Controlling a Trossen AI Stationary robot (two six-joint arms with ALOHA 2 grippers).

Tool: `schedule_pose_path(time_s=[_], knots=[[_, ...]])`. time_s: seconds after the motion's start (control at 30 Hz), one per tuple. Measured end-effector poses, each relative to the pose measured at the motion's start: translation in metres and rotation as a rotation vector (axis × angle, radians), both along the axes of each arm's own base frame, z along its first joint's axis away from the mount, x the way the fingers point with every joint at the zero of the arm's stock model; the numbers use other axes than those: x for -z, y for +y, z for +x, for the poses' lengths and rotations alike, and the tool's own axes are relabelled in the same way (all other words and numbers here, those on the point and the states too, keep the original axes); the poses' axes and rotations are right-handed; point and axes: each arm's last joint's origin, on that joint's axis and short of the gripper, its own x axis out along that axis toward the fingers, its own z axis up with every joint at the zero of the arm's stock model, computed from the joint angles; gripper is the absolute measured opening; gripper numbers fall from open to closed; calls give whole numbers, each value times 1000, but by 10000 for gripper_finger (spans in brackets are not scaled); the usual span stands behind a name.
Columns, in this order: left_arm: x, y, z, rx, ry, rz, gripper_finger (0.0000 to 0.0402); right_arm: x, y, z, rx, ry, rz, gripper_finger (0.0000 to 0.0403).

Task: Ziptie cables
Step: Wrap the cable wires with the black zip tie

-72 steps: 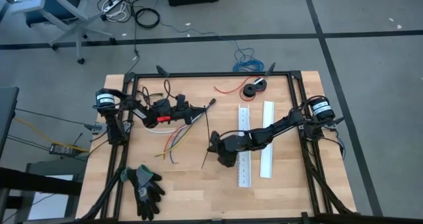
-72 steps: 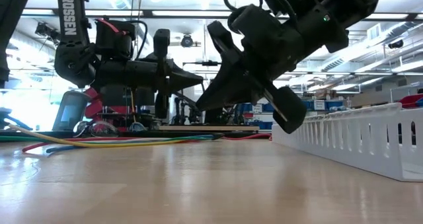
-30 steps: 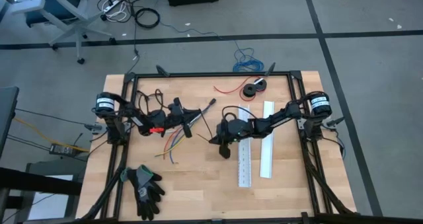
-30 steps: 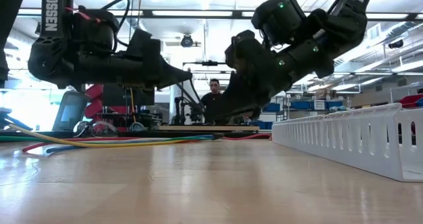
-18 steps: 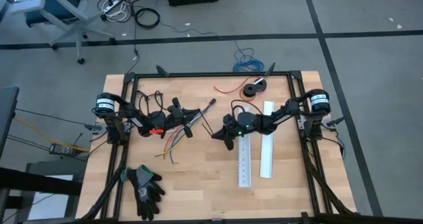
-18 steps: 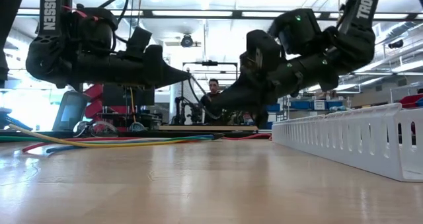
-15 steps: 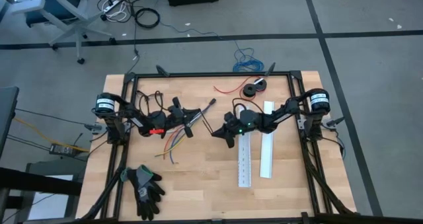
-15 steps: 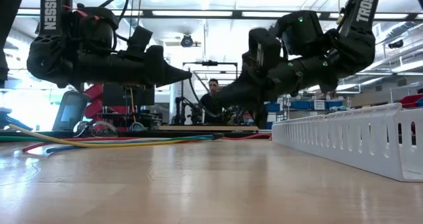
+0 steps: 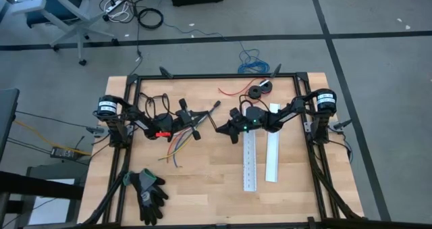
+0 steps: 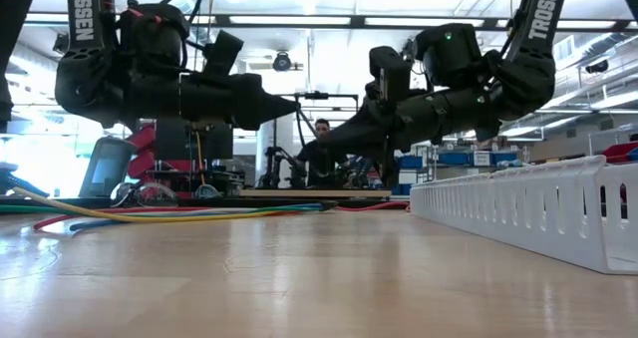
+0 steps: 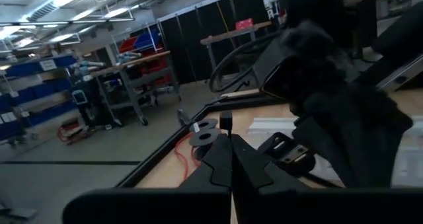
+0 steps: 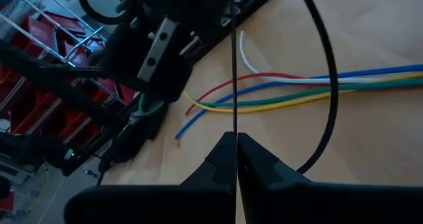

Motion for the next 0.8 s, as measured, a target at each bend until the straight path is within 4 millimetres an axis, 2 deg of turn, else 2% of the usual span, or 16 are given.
schedule_pose_path(time_s=[0.8], knots=[[6, -2, 1, 0, 68, 14, 0, -3, -8, 0, 7, -30, -9, 0]])
